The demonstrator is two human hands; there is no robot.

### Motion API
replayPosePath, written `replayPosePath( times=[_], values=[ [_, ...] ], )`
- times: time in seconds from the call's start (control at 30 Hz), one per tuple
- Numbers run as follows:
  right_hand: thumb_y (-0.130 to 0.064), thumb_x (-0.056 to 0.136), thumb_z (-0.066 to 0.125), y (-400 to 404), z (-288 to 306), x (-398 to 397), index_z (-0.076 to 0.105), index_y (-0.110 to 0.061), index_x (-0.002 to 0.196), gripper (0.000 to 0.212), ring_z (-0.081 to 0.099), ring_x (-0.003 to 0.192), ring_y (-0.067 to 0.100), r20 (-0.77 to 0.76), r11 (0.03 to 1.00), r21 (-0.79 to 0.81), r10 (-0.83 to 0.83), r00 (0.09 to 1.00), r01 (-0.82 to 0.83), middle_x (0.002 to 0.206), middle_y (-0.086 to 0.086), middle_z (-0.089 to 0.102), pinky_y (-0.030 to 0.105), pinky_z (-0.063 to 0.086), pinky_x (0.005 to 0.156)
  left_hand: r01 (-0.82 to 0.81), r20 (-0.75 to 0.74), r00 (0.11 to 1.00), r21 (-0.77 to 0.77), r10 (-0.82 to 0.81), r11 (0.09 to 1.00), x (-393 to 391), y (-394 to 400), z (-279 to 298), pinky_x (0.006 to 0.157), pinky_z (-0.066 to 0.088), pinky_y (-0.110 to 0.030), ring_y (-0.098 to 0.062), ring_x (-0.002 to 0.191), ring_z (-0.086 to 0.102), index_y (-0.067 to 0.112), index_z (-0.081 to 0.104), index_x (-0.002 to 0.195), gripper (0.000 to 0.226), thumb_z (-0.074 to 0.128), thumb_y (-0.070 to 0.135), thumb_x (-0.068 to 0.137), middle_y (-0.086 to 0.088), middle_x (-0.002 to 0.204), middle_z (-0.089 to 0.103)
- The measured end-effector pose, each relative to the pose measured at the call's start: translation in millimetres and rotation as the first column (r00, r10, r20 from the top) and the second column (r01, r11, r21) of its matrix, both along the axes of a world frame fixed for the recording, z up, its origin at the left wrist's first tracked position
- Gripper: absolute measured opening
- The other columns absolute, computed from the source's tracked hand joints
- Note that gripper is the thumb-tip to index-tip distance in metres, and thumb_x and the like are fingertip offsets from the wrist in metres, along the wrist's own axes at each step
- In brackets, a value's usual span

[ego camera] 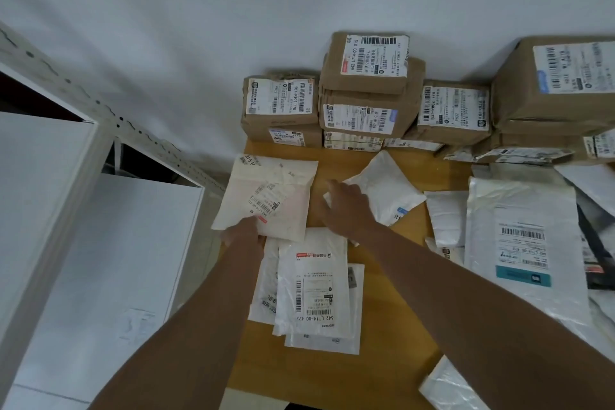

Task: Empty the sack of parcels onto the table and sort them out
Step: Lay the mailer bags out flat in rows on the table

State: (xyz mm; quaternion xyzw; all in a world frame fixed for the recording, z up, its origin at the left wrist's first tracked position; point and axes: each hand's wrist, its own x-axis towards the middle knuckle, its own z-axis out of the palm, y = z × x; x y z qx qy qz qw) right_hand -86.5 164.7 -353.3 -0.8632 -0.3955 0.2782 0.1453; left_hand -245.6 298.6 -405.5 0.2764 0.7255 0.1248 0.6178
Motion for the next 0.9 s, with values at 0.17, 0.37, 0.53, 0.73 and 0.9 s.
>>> replayPosePath(
  times=[0.17,0.37,0.53,0.73,0.9],
  values=[
    [-0.026,0.094,0.051,5.4,0.5,-5.4,0.055,-0.010,0.126,0.036,0.050,0.117,0.029,-0.181,0.929,0.217,-0.264,0.947,0.300,0.124,0.010,0.058,0.042,0.041,0.097,0.049,-0.017,0.999,0.098,-0.047,0.994,-6.5,25.2,37.3,0.070,0.050,-0.032,-0.033,0.118,0.059,-0.001,0.052,0.129,0.034,0.044,0.000,0.095,-0.020,0.131,0.058],
    [-0.053,0.098,0.044,15.4,21.6,8.8,0.063,-0.017,0.109,0.042,0.055,0.083,0.022,-0.819,0.826,-0.162,-0.418,0.393,0.540,0.099,0.009,0.062,0.031,0.040,0.072,0.389,0.067,0.920,-0.066,-0.385,0.919,-45.1,63.9,80.7,0.074,0.052,-0.044,-0.033,0.097,0.063,0.000,0.052,0.129,0.030,0.044,0.001,0.100,-0.018,0.117,0.064],
    [-0.015,0.088,0.065,11.1,6.0,-7.0,0.061,-0.011,0.091,0.006,0.055,0.067,0.019,-0.828,0.785,-0.292,-0.493,0.267,0.547,0.085,0.012,0.064,0.028,0.042,0.057,0.700,-0.112,0.713,0.061,-0.692,0.711,-14.6,56.8,84.7,0.085,0.054,-0.043,-0.032,0.098,0.066,0.008,0.060,0.121,0.026,0.056,0.008,0.095,-0.016,0.114,0.068],
    [-0.009,0.095,0.061,26.9,-9.6,-67.2,0.058,-0.006,0.109,0.015,0.068,0.074,0.022,-0.825,0.295,-0.463,-0.489,-0.284,0.836,0.095,0.013,0.067,0.034,0.061,0.075,0.875,-0.762,0.457,0.294,-0.458,0.384,0.0,28.9,66.1,0.104,0.039,-0.051,-0.035,0.127,0.041,0.018,0.046,0.139,0.048,0.054,0.034,0.094,-0.015,0.141,0.043],
    [-0.021,0.102,0.050,45.7,4.3,-92.9,0.055,0.000,0.099,0.022,0.064,0.057,0.021,-0.794,0.325,-0.591,-0.399,-0.459,0.739,0.090,0.020,0.066,0.033,0.061,0.058,0.992,-0.657,0.129,0.085,-0.743,0.097,-12.0,15.5,19.8,0.118,0.019,-0.049,-0.032,0.146,0.013,0.036,0.023,0.152,0.066,0.049,0.052,0.094,-0.006,0.160,0.012]
  ],
)
